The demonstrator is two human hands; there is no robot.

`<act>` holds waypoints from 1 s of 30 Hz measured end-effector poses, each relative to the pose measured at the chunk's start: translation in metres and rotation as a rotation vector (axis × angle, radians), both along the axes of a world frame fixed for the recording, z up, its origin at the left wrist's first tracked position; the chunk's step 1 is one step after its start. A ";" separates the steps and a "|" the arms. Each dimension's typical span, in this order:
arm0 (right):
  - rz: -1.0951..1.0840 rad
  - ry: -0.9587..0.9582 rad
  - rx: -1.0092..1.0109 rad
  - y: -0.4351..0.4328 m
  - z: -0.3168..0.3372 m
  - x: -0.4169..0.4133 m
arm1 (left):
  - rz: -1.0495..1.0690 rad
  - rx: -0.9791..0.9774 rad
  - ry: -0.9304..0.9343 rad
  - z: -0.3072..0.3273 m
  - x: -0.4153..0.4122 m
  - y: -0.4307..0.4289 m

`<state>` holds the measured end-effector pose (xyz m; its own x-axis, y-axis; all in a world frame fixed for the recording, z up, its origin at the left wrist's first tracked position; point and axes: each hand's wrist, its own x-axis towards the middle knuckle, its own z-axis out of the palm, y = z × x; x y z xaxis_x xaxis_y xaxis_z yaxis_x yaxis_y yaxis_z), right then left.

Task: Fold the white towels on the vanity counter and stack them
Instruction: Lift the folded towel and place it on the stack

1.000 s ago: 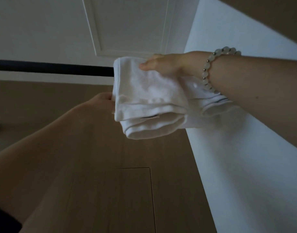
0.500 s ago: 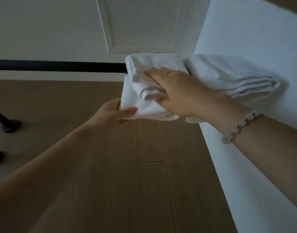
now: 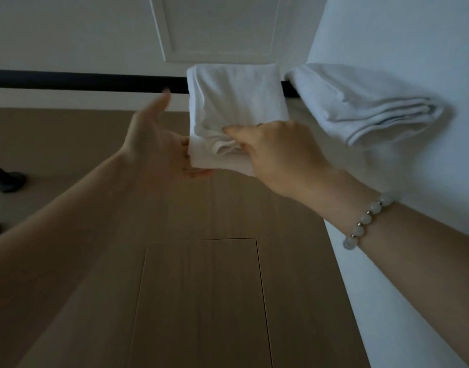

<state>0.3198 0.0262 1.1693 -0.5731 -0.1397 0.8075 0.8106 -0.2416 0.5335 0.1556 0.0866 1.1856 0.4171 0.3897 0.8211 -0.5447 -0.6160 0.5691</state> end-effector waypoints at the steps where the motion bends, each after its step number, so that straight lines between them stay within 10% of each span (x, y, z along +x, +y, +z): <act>1: 0.018 -0.020 0.035 0.003 -0.003 0.001 | 0.068 0.013 0.054 0.003 0.002 -0.006; 7: 1.075 0.589 0.246 0.029 -0.044 0.012 | 0.478 0.085 0.054 0.025 0.035 -0.023; 9: 1.498 1.114 -0.259 0.028 -0.044 0.014 | 0.486 0.102 0.080 0.028 0.036 -0.021; 12: 1.848 1.135 -0.766 0.017 -0.026 0.019 | 0.532 0.093 0.071 0.027 0.043 -0.019; 30: 1.994 1.083 -0.487 0.000 -0.010 0.013 | 0.368 0.023 -0.158 0.004 0.056 0.000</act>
